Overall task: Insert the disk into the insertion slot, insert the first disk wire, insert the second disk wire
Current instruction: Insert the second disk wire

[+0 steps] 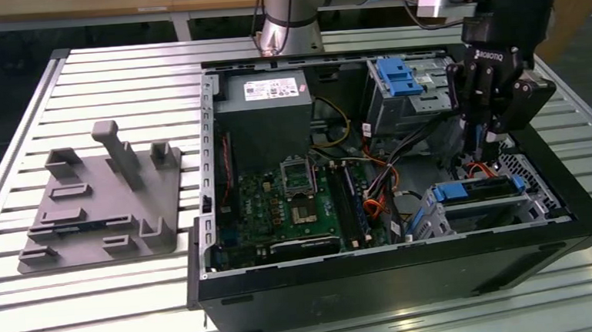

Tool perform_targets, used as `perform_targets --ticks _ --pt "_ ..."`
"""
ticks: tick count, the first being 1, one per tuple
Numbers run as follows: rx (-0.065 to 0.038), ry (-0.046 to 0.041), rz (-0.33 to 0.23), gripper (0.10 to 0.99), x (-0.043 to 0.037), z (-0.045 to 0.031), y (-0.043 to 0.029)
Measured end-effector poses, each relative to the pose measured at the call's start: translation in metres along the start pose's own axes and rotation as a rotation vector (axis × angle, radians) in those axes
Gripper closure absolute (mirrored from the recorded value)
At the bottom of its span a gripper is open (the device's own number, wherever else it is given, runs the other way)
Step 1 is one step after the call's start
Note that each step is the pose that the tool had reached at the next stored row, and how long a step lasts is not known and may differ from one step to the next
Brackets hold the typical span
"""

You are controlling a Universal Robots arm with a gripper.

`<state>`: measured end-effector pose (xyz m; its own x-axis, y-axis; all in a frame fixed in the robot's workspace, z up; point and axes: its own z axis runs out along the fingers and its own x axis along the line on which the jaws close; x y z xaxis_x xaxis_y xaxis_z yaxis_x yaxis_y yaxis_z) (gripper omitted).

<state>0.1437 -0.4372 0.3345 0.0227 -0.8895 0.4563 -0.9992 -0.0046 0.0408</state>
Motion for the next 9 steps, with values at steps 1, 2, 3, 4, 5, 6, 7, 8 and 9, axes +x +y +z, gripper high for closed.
perform_targets --ticks 1,2,3,4,5,6,7,8,9 --pt "0.0 0.0 0.0 0.725 -0.0001 0.0002 0.0" --pt "0.0 0.0 0.0 0.725 -0.0002 0.0004 0.0" --pt "0.0 0.0001 0.0 0.725 -0.0003 0.0006 0.0" --pt "0.0 0.0 0.0 0.725 -0.0004 0.0008 -0.0001" --pt "0.0 0.0 0.0 0.725 -0.0005 0.0011 -0.0001" --pt "0.0 0.0 0.0 0.725 -0.0006 0.0011 -0.0001" --pt "0.0 0.0001 0.0 0.725 -0.0006 0.0012 -0.0001" --pt "0.0 0.0006 0.0 0.725 -0.0007 0.0013 -0.0001" --pt "0.0 0.0009 0.0 0.725 -0.0007 0.0013 -0.0001"
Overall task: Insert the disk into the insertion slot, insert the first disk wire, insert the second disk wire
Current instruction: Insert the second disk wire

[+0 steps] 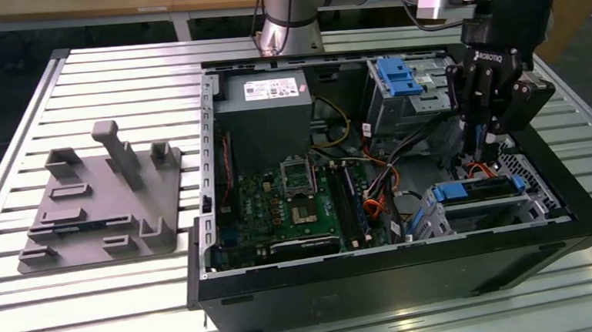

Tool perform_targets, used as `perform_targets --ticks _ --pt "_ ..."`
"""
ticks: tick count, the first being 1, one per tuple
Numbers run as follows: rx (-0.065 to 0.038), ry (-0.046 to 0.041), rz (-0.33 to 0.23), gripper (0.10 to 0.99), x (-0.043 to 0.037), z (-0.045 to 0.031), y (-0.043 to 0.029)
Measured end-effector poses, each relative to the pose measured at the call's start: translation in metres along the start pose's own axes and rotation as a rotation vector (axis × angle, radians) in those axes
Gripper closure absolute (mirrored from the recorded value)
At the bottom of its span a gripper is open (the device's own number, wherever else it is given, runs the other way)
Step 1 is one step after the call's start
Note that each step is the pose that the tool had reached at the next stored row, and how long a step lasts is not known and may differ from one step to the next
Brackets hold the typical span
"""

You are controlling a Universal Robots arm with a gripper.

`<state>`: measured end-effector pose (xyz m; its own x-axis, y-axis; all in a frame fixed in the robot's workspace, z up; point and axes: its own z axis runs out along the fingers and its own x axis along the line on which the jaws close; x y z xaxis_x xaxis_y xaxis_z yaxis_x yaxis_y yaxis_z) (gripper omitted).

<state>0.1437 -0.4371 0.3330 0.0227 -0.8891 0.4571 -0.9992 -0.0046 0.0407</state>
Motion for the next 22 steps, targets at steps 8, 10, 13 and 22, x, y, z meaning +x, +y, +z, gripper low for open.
perform_targets --ticks 8,10,13,22 --pt "0.0 0.0033 0.0 0.808 -0.0011 -0.0004 0.0" --pt "0.0 0.0032 0.0 0.878 -0.0015 -0.0006 0.0" --pt "0.0 0.0032 0.0 0.878 -0.0018 -0.0008 0.0" --pt "0.0 0.0043 0.0 0.89 -0.0026 0.0002 -0.0001"
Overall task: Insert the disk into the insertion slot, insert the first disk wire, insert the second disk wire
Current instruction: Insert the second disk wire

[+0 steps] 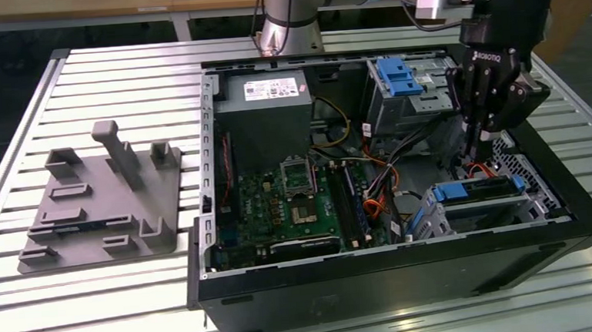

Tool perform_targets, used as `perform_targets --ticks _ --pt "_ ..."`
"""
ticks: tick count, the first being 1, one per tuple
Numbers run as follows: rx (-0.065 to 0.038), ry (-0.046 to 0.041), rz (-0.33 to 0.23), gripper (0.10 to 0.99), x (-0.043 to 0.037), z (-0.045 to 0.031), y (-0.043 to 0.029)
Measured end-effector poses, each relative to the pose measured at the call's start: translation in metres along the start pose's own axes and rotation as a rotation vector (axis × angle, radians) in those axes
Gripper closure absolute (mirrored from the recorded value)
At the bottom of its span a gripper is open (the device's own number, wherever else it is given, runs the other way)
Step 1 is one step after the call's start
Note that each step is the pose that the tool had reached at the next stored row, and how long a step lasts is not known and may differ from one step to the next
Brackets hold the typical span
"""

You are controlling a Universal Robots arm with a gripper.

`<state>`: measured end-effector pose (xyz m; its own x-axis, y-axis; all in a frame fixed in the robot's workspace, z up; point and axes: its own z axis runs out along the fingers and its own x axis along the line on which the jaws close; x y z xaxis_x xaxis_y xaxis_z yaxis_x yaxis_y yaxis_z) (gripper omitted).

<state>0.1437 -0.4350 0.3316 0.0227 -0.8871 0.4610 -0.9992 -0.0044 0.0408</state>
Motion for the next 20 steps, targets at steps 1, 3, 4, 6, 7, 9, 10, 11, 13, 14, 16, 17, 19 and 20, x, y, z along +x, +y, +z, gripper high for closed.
perform_targets --ticks 1,3,4,6,7,9,10,11,13,14,16,17,19,20 --pt "0.0 0.0001 0.0 0.89 0.0 0.0001 0.0" --pt "0.0 0.0001 0.0 0.89 -0.0001 0.0002 0.0" --pt "0.0 0.0 0.0 0.89 -0.0001 0.0003 0.0" --pt "0.0 0.0 0.0 0.89 -0.0001 0.0003 0.0" --pt "0.0 -0.0002 0.0 0.89 -0.0002 0.0003 -0.0004" --pt "0.0 -0.0001 0.0 0.89 -0.0001 0.0002 -0.0026" --pt "0.0 -0.0001 0.0 0.89 -0.0001 0.0002 -0.0036" --pt "0.0 -0.0001 0.0 0.89 -0.0001 0.0001 -0.0039" --pt "0.0 -0.0134 0.0 0.89 0.0012 0.0008 -0.0039" --pt "0.001 -0.0263 -0.001 0.89 0.0019 0.0012 -0.0039" --pt "0.002 -0.0466 -0.001 0.89 0.004 0.0019 -0.0039" --pt "0.002 -0.0537 -0.001 0.89 0.0053 0.0023 -0.0038" --pt "0.003 -0.0678 -0.002 0.89 0.0078 0.0031 -0.0038" --pt "0.003 -0.0749 -0.002 0.89 0.0091 0.0035 -0.0038"
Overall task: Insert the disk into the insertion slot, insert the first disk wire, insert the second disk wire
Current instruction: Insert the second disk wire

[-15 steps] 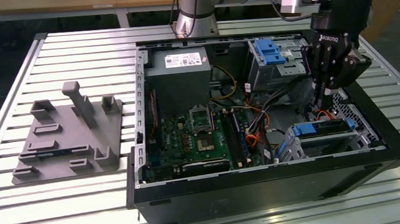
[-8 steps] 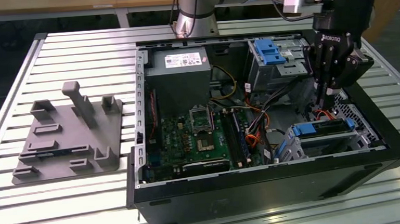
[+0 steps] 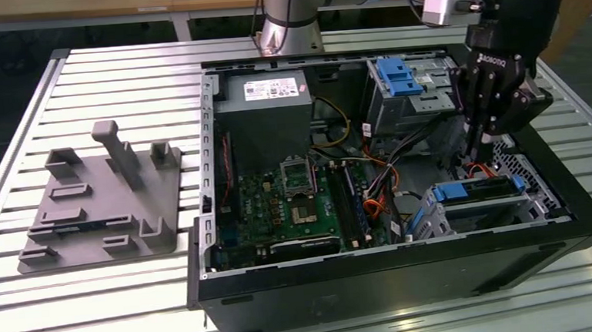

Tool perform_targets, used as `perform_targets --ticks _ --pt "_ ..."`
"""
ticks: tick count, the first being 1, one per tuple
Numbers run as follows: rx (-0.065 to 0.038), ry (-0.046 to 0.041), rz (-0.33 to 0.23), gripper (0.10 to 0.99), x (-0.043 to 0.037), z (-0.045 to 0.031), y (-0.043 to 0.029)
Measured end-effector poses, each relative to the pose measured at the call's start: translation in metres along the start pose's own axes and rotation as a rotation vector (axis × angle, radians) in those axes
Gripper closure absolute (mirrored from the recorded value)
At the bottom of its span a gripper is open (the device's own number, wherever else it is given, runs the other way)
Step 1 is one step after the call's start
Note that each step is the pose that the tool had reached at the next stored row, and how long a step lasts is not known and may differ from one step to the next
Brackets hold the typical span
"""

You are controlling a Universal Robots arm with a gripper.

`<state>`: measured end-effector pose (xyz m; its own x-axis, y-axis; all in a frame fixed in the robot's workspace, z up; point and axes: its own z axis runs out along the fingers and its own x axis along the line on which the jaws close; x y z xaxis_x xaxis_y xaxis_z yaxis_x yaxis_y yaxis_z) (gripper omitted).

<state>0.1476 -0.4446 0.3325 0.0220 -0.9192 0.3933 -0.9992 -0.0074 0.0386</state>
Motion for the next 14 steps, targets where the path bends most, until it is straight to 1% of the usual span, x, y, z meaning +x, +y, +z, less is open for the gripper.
perform_targets --ticks 2,4,6,14 --pt "0.001 -0.0145 0.0 0.89 0.0029 0.0006 0.0" --pt "0.001 -0.0242 -0.001 0.89 0.0061 0.0016 0.0001" --pt "0.002 -0.0358 -0.001 0.89 0.009 0.0027 0.0001" --pt "0.005 -0.0883 -0.001 0.89 0.0209 0.0077 0.0002"
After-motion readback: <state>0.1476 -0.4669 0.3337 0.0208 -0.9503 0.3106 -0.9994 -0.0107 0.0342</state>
